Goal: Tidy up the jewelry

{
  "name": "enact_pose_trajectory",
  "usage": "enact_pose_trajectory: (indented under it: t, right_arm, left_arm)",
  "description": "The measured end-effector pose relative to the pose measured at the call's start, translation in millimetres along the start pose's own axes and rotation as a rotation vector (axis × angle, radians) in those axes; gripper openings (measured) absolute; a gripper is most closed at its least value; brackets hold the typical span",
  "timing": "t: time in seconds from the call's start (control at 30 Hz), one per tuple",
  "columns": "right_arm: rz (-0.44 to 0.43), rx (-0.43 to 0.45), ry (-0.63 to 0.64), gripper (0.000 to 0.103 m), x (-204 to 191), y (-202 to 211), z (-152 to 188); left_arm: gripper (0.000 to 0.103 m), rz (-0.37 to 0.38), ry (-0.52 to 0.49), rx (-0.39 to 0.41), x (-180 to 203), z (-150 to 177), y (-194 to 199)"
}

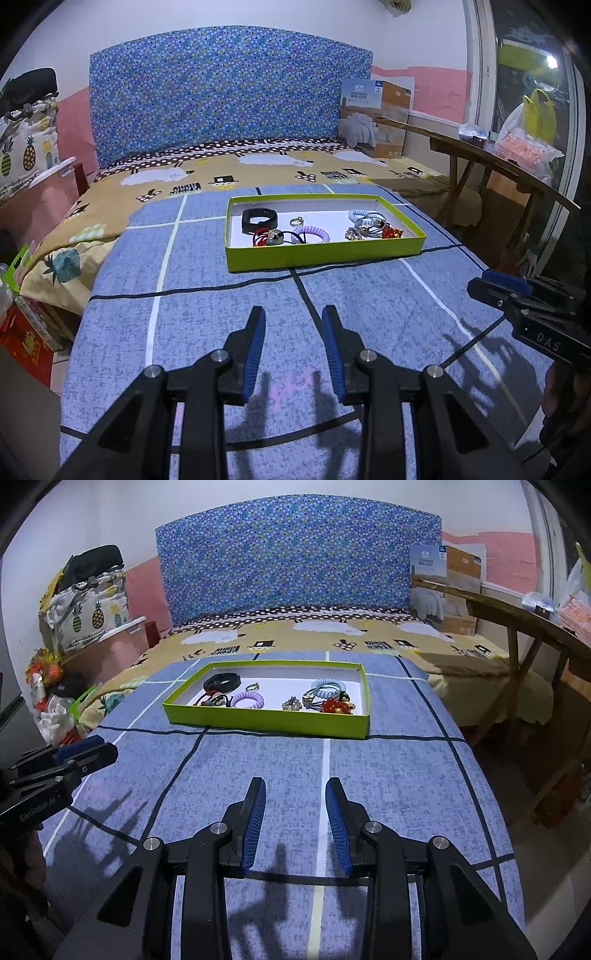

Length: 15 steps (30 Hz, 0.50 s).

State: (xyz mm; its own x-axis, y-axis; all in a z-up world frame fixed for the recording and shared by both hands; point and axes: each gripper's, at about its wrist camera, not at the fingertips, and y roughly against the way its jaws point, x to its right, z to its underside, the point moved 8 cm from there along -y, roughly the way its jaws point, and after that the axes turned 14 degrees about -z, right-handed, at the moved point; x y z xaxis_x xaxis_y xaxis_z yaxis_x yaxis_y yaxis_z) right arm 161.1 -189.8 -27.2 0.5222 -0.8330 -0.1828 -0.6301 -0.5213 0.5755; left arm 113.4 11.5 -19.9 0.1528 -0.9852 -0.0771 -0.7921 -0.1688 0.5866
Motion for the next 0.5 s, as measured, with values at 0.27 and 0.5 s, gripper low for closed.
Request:
enact_pose_trajectory:
  t: [0.27,0.5]
  right_arm:
    - [0.003,0.005,0.003,0.035,-1.2,1.5,0.3]
    - [0.005,0.006,0.007,0.035,-2.6,1.0,0.6]
  left_arm:
    - [0.033,-0.011,0.016,0.010,-1.9,-0.6,1.9]
    - [0.033,-0.020,0.022,0.012,-3.1,-0.3,-0.1]
